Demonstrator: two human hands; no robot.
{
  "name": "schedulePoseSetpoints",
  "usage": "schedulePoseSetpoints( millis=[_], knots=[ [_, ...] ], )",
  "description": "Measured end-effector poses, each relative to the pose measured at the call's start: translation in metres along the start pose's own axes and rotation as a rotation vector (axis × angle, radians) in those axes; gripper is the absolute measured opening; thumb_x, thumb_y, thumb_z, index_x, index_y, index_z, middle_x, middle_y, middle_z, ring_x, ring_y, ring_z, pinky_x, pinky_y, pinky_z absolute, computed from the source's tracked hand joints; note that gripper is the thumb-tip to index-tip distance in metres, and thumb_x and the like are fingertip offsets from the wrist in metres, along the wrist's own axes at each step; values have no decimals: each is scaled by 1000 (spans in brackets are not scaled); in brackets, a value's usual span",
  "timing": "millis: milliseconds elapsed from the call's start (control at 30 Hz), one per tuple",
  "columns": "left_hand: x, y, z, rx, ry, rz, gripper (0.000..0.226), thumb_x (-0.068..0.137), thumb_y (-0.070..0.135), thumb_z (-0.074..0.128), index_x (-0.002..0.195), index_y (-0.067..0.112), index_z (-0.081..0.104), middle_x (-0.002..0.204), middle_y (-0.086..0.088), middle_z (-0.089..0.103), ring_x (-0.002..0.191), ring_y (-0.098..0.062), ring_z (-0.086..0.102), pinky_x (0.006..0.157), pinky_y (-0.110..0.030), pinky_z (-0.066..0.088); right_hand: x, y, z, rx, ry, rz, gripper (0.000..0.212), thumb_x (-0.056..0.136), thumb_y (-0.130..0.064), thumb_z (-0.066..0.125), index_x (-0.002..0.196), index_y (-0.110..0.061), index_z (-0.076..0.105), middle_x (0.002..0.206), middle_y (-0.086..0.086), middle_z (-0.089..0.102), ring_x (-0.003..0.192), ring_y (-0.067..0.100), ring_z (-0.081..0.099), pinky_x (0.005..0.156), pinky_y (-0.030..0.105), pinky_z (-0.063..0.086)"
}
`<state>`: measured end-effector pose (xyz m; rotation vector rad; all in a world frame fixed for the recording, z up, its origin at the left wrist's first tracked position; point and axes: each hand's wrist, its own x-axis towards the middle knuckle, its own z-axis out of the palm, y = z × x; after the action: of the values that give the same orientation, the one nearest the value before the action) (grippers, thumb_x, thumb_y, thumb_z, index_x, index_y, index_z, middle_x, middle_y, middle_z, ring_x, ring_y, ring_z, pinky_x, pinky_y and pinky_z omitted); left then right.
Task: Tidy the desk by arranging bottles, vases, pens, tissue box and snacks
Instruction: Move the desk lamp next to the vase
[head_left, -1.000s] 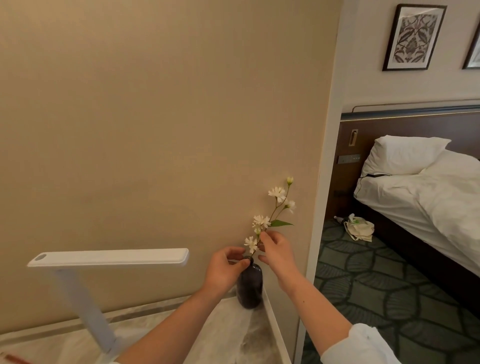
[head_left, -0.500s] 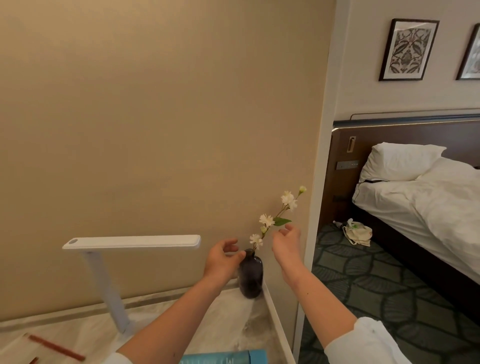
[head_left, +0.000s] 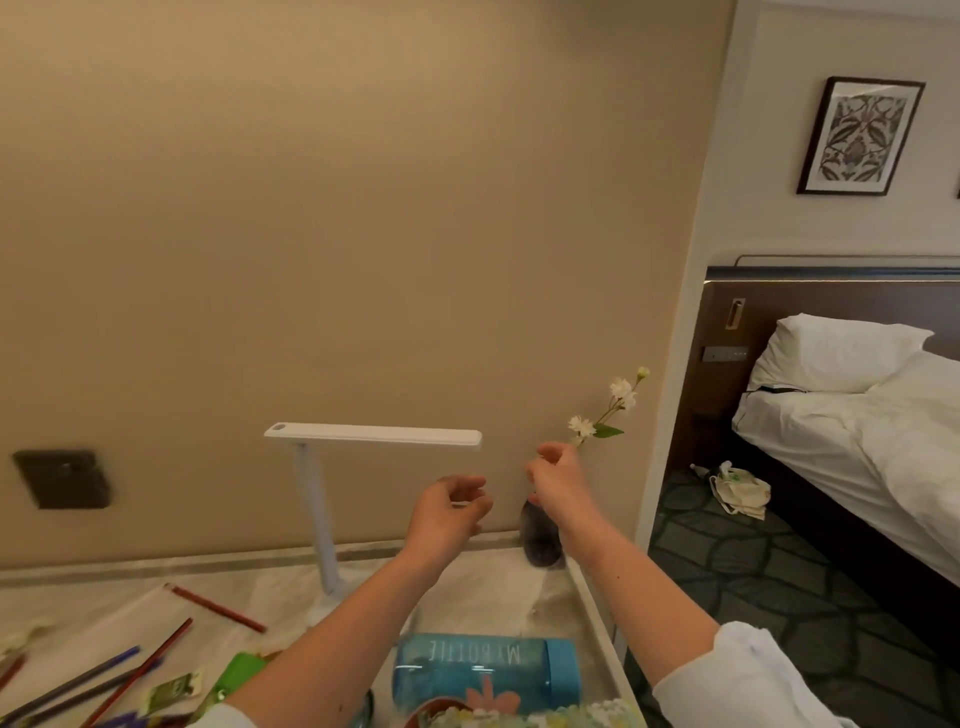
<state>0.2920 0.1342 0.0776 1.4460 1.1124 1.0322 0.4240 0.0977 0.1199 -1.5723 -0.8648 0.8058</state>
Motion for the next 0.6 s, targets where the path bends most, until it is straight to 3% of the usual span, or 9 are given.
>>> schedulePoseSetpoints(
  millis=[167,300,433,600],
  knots=[
    [-21,-13,-49,22,17,-14,23,89,10,64,112,15,65,101,-8,67,93,-21,64,73,-26,57,-32,2,49,-11,-154,39,31,92,-7,50,122,-16,45,115,5,53,109,21,52,103,44,46],
    [-30,-26,-86,35,82,-71,15,88,12,66,102,15,61,100,-11,65,95,-25,64,75,-32,57,-50,4,88,-51,-258,14,27,90,-10,54,114,-21,50,116,5,57,110,20,56,101,41,48],
    [-30,-39,-128,-27,196,-165,31,83,12,72,99,13,46,94,-12,55,93,-30,64,73,-37,56,-59,-4,127,-87,-340,-58,35,88,-10,57,122,-17,56,114,8,62,102,17,60,91,32,50],
    [-21,-45,-167,-24,195,-207,43,83,15,72,113,11,40,93,-7,57,90,-24,63,77,-37,55,-57,-15,169,-93,-367,-101,40,85,-17,65,124,-18,57,109,6,64,104,19,61,92,35,50]
  ],
)
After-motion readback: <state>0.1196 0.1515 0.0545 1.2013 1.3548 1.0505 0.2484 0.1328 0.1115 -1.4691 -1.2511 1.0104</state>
